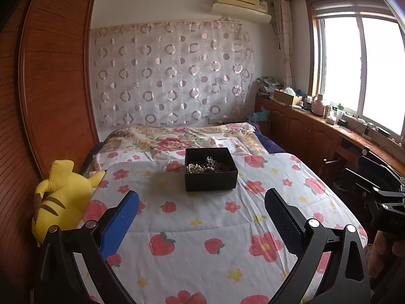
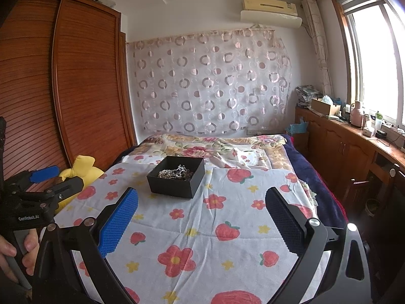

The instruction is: Organize jewelry

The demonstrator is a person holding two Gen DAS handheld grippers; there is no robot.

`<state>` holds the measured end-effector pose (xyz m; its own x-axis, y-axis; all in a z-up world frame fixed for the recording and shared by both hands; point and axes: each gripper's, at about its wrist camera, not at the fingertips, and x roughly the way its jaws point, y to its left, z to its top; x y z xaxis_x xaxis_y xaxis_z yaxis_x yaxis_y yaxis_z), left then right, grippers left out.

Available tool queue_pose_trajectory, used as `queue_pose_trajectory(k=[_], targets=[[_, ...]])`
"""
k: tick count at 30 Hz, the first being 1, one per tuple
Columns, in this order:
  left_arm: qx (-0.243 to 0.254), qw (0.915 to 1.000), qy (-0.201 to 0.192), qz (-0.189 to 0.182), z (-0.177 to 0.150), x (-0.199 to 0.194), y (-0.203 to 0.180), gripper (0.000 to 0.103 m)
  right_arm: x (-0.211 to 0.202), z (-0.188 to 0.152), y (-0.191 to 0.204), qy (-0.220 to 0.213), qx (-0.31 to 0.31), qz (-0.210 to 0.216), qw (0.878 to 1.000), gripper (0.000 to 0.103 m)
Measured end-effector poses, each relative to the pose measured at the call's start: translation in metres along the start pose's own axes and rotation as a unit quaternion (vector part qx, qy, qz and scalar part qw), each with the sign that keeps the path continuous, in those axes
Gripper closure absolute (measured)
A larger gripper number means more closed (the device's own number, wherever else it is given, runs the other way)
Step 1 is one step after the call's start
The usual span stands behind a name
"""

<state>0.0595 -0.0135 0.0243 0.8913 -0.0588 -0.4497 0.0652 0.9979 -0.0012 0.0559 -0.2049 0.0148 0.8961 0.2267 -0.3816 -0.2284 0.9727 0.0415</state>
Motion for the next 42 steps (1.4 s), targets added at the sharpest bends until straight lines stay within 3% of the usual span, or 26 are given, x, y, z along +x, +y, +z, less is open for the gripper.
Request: queue_pose_trajectory(k=[42], targets=[[0.000,1.0000,0.000,-0.004,-0.0054,-0.0038,-0.0026,0.007,-0.0019,-0.0015,0.0042,0.001,0.000,0.000,1.000,0.002]])
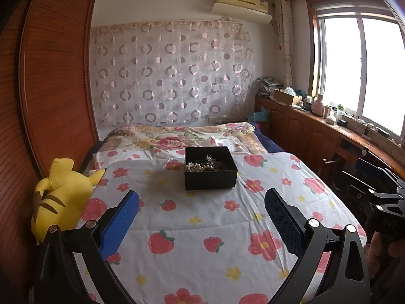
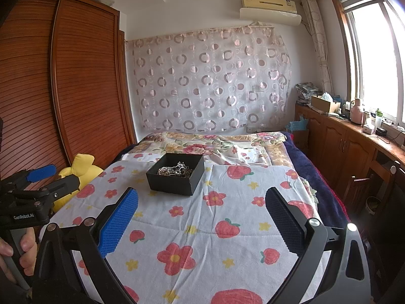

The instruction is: Organize jewelry

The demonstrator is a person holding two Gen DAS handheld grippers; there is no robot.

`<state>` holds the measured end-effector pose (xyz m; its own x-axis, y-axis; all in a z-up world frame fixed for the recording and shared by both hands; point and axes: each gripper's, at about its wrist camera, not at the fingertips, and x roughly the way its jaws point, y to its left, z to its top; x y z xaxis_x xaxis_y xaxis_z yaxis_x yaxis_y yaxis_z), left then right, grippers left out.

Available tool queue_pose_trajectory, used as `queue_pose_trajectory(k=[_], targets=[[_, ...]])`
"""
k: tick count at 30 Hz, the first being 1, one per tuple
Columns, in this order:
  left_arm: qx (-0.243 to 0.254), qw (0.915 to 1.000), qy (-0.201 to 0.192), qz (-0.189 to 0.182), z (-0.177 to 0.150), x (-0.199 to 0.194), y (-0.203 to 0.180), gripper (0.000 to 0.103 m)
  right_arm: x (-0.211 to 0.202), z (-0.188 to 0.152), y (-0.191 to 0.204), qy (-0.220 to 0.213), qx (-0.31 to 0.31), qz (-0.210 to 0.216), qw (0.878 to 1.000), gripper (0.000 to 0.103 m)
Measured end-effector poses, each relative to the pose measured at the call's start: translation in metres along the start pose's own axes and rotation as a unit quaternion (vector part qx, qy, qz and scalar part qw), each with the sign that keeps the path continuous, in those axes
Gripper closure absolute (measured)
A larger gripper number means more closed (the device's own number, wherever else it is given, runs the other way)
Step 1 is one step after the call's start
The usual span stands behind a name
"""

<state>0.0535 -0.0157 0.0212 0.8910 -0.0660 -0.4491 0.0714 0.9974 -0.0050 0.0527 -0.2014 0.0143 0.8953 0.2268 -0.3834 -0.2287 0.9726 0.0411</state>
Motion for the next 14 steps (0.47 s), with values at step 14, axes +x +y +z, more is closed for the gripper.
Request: queue_pose_trajectory(k=[14], targets=[[-0.002,1.0000,0.000,-0.006,-0.0022,0.0006,0.0020,0.007,0.0001,0.0006,-0.0003,0.000,0.001,0.000,1.000,0.002]])
